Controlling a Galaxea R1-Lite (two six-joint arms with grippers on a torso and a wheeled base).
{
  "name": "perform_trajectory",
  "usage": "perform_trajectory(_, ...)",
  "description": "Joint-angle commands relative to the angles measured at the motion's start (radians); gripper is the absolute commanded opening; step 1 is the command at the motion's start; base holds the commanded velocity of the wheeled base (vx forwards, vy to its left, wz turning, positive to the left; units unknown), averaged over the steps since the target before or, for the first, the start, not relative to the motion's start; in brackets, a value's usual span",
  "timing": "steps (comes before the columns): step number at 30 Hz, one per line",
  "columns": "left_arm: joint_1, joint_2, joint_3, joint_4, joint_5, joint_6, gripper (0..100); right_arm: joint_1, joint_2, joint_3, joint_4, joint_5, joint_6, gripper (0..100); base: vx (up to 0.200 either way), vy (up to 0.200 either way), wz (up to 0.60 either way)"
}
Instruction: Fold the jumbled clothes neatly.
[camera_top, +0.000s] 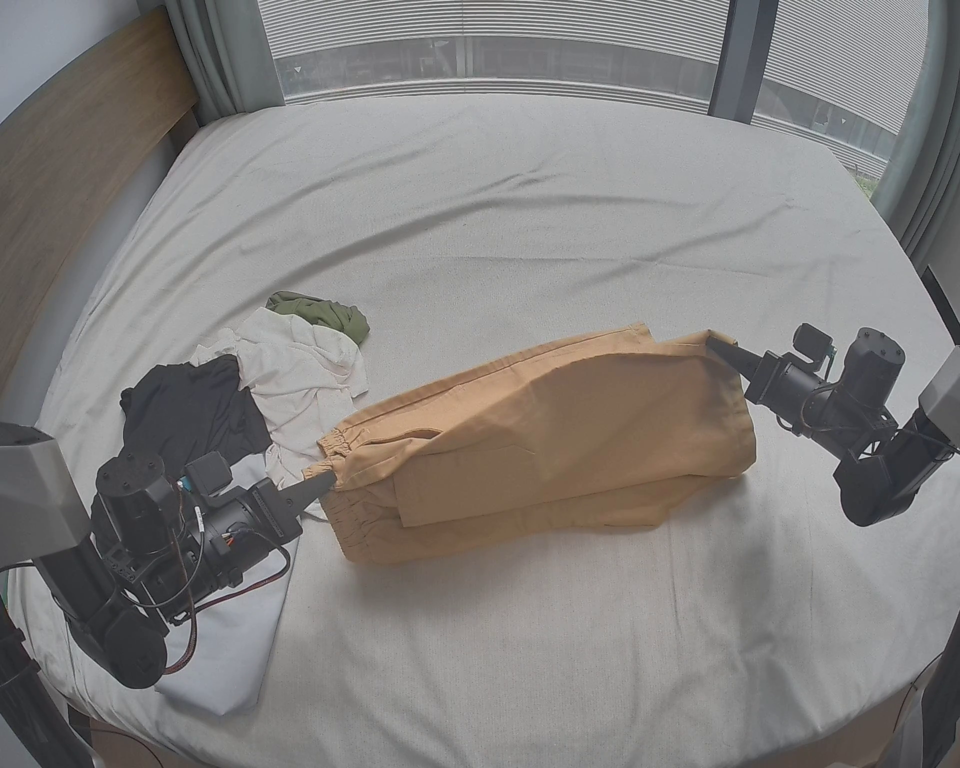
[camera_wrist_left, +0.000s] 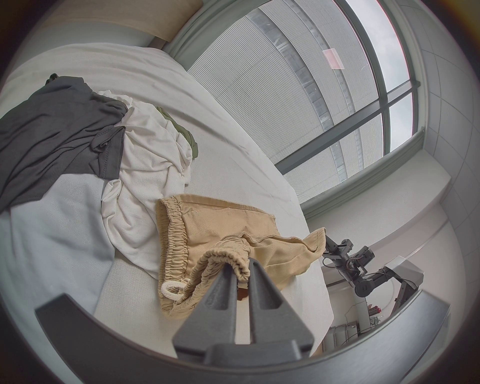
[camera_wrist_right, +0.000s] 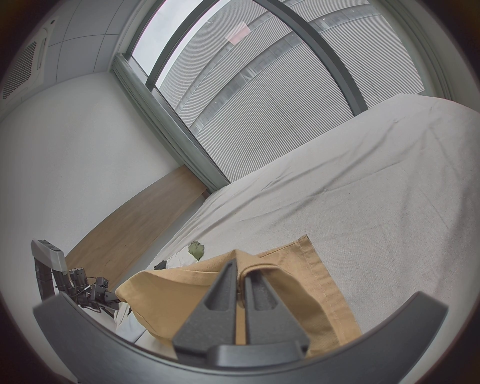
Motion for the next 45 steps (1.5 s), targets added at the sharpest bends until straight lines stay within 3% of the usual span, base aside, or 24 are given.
perform_trajectory(1, 0.001, 0.011, -0.008, 0.000, 0.001, -0.001, 0, 0.006, 0.044, -0.041, 0.000, 0.001, 0.000, 0, 0.000, 0.000, 0.00)
perform_trajectory(12, 0.004, 0.054, -0.027, -0.002, 0.007, 0.001, 0, 0.013, 0.116, -0.144, 0.014, 0.001, 0.000, 0, 0.000, 0.000, 0.00)
perform_trajectory(19, 0.006, 0.094, -0.074, -0.002, 0.073, -0.002, 0, 0.010, 0.138, -0.193, 0.037, 0.001, 0.000, 0, 0.000, 0.000, 0.00)
perform_trajectory(31, 0.021, 0.120, -0.102, -0.002, 0.073, -0.030, 0, 0.014, 0.167, -0.279, 0.101, -0.001, 0.000, 0, 0.000, 0.000, 0.00)
perform_trajectory(32, 0.026, 0.121, -0.108, -0.002, 0.075, -0.032, 100, 0.014, 0.170, -0.284, 0.103, -0.001, 0.000, 0, 0.000, 0.000, 0.00)
perform_trajectory(33, 0.029, 0.123, -0.113, -0.002, 0.073, -0.033, 100, 0.016, 0.175, -0.288, 0.103, -0.001, 0.000, 100, 0.000, 0.000, 0.00)
perform_trajectory(39, 0.044, 0.126, -0.137, -0.002, 0.076, -0.041, 100, 0.016, 0.182, -0.302, 0.094, -0.022, 0.002, 100, 0.000, 0.000, 0.00)
perform_trajectory(45, 0.047, 0.113, -0.136, -0.002, 0.082, -0.041, 100, 0.008, 0.130, -0.204, 0.086, -0.029, -0.006, 100, 0.000, 0.000, 0.00)
